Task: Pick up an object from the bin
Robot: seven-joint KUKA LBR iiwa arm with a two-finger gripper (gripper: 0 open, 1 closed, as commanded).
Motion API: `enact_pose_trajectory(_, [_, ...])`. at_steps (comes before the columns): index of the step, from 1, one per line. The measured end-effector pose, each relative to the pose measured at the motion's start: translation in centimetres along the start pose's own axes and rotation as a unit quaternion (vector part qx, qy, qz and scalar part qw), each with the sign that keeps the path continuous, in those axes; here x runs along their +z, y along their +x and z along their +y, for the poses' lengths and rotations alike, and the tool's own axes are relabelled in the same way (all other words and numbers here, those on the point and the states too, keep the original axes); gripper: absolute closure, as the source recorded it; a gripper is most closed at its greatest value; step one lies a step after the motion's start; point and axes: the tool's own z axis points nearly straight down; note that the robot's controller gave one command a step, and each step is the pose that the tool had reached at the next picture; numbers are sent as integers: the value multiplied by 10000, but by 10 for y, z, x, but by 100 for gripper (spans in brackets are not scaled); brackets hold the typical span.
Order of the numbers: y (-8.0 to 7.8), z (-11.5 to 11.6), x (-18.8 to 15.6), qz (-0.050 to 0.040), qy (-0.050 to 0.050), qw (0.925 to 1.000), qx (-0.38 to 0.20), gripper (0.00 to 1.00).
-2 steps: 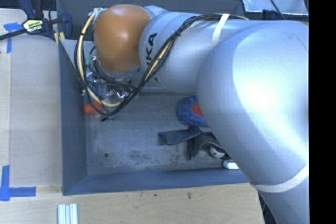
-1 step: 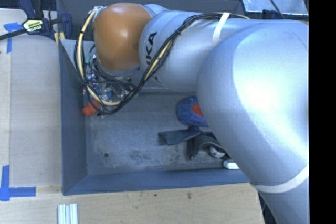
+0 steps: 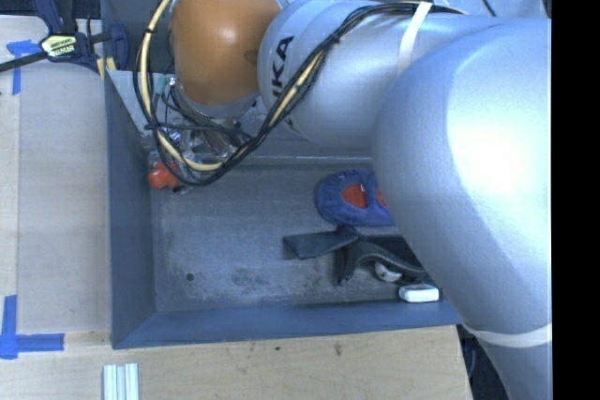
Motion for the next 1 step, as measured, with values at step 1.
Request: enact_pose_trajectory(1, [-2,-1,-37,0,0,10000,16,100])
